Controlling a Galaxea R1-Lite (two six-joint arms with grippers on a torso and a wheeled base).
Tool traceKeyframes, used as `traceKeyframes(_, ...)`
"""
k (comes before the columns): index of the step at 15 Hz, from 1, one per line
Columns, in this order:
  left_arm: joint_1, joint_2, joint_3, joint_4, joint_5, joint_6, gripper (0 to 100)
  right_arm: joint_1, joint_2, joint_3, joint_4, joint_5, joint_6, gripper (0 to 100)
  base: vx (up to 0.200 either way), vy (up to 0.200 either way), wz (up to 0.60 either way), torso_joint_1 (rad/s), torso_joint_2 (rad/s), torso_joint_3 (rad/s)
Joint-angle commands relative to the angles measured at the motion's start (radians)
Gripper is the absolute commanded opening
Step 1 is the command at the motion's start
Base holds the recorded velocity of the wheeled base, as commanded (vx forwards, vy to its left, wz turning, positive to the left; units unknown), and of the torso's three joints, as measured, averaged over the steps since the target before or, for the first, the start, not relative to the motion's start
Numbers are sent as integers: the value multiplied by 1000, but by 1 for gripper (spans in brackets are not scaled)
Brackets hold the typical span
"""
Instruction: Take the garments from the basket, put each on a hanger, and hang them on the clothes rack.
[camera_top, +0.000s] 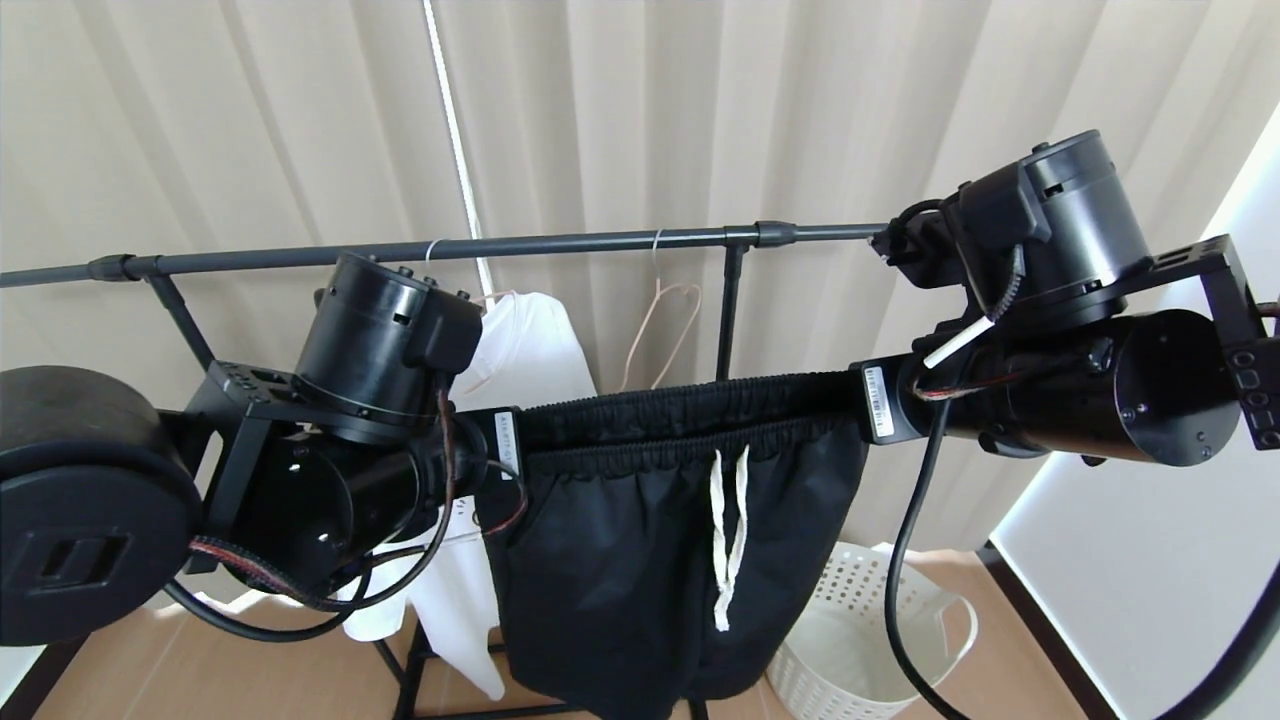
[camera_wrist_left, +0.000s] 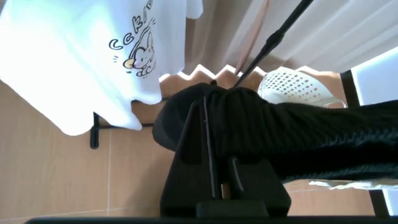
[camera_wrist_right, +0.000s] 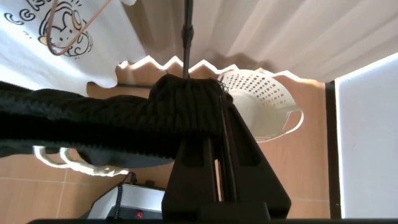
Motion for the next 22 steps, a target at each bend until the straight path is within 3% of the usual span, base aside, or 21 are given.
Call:
traceKeyframes(1,30,-48,47,1,3,0,0,-56,1,-6,-5,-3,-18,0,0,0,0,0,0,0)
traceKeyframes(3,56,-95,116,0,-3,1,0,-145,-5,-20,-5,2,-42,0,0,0,0,0,0,0)
traceKeyframes(5,69,-106,122,0,-3,1,0,-176,-5,-26,-7,2,-53,0,0,0,0,0,0,0)
traceKeyframes(9,60,-78,119,-8,0,17,0,-168,-6,-11,-5,2,-58,0,0,0,0,0,0,0)
traceKeyframes(13,59,0,62,-114,-3,83,0,-98,-20,1,4,1,-53,0,0,0,0,0,0,0)
traceKeyframes(16,63,115,-135,-111,-20,98,0,-39,-63,55,7,-3,-71,0,0,0,0,0,0,0)
traceKeyframes(18,68,185,-258,-111,-51,98,0,-13,-86,112,4,-1,-131,0,0,0,0,0,0,0)
traceKeyframes(22,65,325,-490,-114,-83,94,0,143,-144,230,6,1,-206,0,0,0,0,0,0,0)
